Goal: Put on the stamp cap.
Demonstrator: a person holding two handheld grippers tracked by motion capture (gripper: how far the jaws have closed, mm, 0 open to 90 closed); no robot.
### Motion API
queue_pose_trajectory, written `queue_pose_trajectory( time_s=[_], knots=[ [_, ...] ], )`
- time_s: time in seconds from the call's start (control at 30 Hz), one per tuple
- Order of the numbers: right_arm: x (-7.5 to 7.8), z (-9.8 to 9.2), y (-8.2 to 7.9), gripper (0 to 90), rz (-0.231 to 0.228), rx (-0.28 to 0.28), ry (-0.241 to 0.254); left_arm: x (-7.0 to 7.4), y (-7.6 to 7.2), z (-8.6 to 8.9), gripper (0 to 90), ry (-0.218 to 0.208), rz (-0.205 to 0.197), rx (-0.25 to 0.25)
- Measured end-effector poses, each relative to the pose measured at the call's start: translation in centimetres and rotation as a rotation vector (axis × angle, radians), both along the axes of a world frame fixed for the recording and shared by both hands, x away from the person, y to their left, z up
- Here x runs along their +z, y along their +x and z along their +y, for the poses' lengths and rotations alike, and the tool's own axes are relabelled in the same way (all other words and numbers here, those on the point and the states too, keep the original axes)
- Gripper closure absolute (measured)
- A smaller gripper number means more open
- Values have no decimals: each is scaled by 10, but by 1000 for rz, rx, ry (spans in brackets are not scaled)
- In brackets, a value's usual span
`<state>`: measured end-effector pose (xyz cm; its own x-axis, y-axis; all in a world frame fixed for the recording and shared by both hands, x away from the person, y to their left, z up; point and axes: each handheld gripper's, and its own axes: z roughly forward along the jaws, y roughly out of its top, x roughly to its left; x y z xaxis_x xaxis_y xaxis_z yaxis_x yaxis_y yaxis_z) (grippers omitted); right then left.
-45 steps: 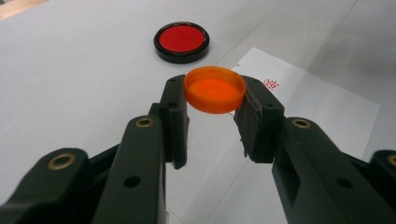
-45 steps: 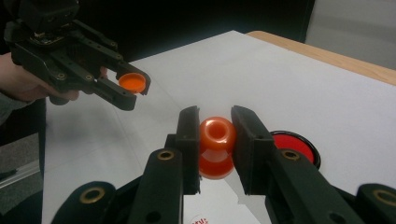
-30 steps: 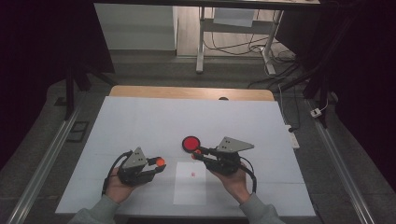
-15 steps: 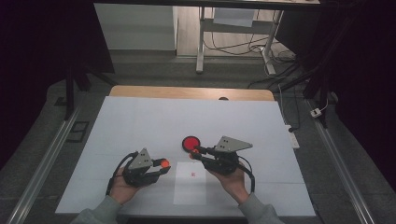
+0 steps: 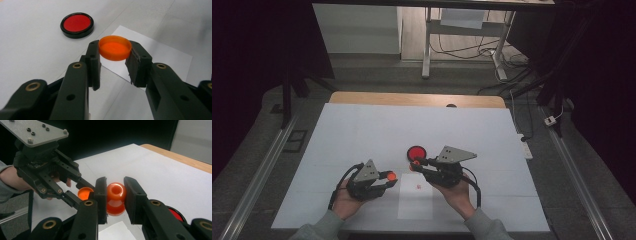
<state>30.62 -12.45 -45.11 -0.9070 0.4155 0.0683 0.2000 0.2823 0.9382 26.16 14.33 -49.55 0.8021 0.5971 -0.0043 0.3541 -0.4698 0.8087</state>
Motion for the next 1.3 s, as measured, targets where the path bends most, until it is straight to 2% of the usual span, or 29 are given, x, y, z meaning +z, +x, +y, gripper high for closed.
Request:
queue_pose_trajectory(
  time_s=[1.3],
  knots=[
    [0, 21, -3, 724, 6, 51, 6, -1, 3, -16, 647, 6, 6, -33]
  ],
)
